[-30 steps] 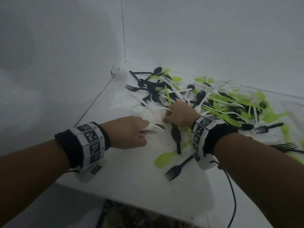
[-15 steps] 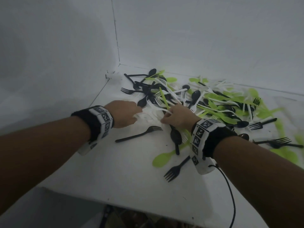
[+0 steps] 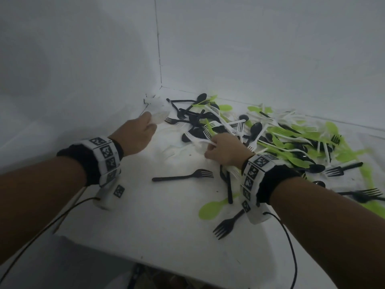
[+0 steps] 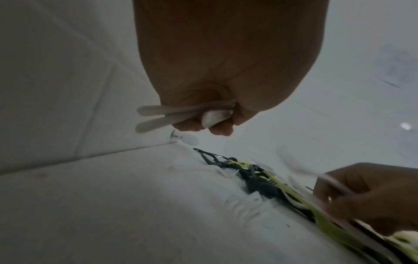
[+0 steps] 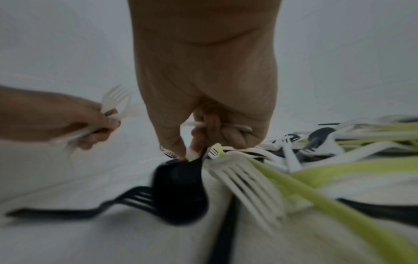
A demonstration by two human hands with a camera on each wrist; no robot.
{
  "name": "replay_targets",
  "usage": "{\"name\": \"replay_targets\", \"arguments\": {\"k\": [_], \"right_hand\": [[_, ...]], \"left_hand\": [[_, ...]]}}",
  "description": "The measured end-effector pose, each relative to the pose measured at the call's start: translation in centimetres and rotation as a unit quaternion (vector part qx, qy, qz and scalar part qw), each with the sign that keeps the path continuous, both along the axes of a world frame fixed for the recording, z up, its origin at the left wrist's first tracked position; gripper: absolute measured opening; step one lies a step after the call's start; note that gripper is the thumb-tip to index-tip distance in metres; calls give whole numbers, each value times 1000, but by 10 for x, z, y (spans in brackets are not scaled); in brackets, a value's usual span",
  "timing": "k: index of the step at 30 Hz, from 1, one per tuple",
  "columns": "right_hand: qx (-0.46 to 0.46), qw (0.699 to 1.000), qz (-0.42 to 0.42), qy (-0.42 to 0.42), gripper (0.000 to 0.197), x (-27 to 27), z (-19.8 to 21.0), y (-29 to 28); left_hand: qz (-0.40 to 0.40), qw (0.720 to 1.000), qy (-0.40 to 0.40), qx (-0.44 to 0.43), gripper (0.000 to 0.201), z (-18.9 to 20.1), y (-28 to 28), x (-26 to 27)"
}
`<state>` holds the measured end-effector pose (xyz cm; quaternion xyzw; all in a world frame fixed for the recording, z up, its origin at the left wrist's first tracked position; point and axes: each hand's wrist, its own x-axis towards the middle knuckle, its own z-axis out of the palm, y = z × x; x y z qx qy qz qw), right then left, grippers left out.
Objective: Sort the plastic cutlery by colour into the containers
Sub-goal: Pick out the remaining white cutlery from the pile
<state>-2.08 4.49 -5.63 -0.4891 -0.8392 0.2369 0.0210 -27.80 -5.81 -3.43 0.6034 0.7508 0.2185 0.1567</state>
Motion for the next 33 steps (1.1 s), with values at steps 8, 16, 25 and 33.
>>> {"name": "replay_targets", "arguments": {"k": [8,16,25,33], "right_hand": [[41,994,11,96,23,-15,21,11],[-43,920,-156,357,24,-17,45,11],[-117,939,-95,308,43,-1,46,0],[-15,994,-13,106,18,-13,0,-5]], "left_hand": [[40,997,-45,-55,27,-16,-12,-9],[6,997,-77,-19,15,-11,-2,9],[-51,996,44,-52,29,-13,16,30],[69,996,21,-58,28,-25,12,-9]]}}
